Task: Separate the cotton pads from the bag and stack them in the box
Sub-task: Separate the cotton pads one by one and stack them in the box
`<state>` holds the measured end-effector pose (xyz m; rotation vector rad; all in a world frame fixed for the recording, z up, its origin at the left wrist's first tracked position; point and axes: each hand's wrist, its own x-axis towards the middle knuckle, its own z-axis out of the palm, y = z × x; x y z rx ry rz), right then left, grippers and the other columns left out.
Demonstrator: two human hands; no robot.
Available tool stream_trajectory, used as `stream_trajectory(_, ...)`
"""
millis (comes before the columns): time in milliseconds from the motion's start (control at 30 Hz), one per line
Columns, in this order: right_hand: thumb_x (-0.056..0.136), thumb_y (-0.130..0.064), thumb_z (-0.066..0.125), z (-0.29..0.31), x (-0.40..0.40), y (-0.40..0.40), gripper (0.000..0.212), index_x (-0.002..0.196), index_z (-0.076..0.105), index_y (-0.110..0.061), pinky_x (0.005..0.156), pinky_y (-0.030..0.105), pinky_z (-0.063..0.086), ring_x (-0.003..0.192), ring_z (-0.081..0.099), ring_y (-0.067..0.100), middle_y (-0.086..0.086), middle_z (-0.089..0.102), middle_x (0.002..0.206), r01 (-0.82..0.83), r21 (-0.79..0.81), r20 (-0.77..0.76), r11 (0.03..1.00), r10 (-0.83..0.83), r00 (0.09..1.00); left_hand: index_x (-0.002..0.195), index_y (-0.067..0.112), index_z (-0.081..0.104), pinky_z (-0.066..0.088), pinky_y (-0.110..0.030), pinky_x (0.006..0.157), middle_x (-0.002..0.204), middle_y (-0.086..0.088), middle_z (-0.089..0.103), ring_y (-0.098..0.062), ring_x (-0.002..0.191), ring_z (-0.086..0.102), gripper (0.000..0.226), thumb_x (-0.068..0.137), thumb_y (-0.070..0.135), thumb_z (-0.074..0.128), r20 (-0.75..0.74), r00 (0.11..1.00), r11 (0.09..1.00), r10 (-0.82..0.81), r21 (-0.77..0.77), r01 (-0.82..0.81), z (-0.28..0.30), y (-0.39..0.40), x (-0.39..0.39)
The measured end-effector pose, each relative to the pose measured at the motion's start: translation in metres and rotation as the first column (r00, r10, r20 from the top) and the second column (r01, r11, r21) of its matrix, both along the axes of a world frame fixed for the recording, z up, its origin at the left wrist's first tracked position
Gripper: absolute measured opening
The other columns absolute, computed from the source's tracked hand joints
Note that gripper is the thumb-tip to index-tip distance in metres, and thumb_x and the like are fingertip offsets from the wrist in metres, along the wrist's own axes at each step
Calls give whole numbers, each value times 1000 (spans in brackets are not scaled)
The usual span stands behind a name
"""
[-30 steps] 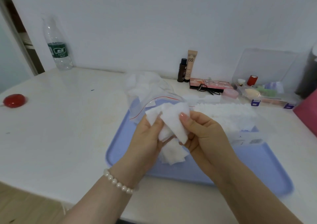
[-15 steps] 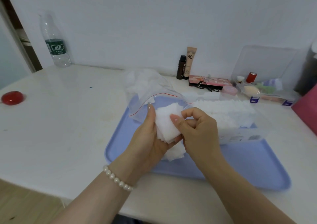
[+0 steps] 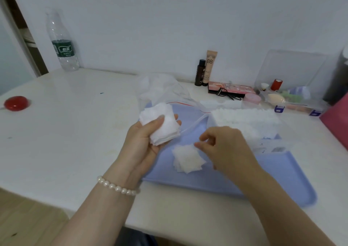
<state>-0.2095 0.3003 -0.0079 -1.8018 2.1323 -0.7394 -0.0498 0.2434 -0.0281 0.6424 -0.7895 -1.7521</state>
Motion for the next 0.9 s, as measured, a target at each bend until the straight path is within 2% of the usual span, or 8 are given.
stream_trajectory(100,87,-45,58,-10,14,2,39,109,57,-14,81,33,45,97,56,26,7,61,106,24,213,-203,977,20,979,121,-1,54,56,-38,78,103,-20,70,-31,91,69,49,73,11,58,-8,1000,1000,-10,8,10,1,0,-1)
stream_trajectory(200,83,-50,60,-12,19,4,41,105,53,-16,77,33,43,98,53,26,5,58,102,16,275,-185,961,37,982,124,-3,52,57,-38,78,104,-22,69,-32,90,69,53,73,10,58,-14,1000,1000,-26,13,26,0,0,-1)
stream_trajectory(400,78,-29,69,-12,14,1,29,65,44,-23,66,30,40,75,50,17,-7,49,71,-25,168,3,985,25,1000,125,-1,52,59,-36,74,101,-19,71,-30,88,70,54,73,12,57,-40,998,998,-55,27,56,-1,0,1)
stream_trajectory(467,77,-18,70,-8,11,-1,28,62,46,-18,58,33,46,64,55,19,-2,55,67,-16,61,192,998,4,981,124,-1,52,59,-35,70,101,-19,71,-29,88,70,53,73,12,57,-48,997,998,-56,34,57,-2,-1,1)
stream_trajectory(533,76,-5,71,-1,3,-1,27,62,49,-12,37,26,40,43,55,17,4,57,58,-4,-38,504,999,23,864,123,-2,53,59,-35,69,100,-18,70,-28,88,70,52,73,11,57,-58,997,998,-57,34,59,-2,0,1)
stream_trajectory(633,74,1,70,12,-7,3,21,72,53,-12,31,17,30,32,47,16,5,61,51,-11,-116,788,993,99,608,119,0,57,60,-35,67,98,-16,71,-25,84,70,40,81,9,54,-41,997,997,-72,24,73,-2,2,-1)
stream_trajectory(733,68,-12,70,16,-8,4,17,83,61,-13,32,18,32,36,45,16,7,65,58,-34,-158,847,987,153,508,115,5,60,59,-32,60,97,-11,72,-20,78,71,30,86,8,52,21,994,994,-107,21,107,-5,5,-7)
stream_trajectory(900,82,-8,65,10,0,2,12,72,62,-14,31,16,30,30,47,15,2,58,45,77,-243,775,967,146,614,121,6,58,58,-37,77,116,-13,67,-26,102,66,61,71,35,77,107,975,980,-193,-27,197,-7,8,-12)
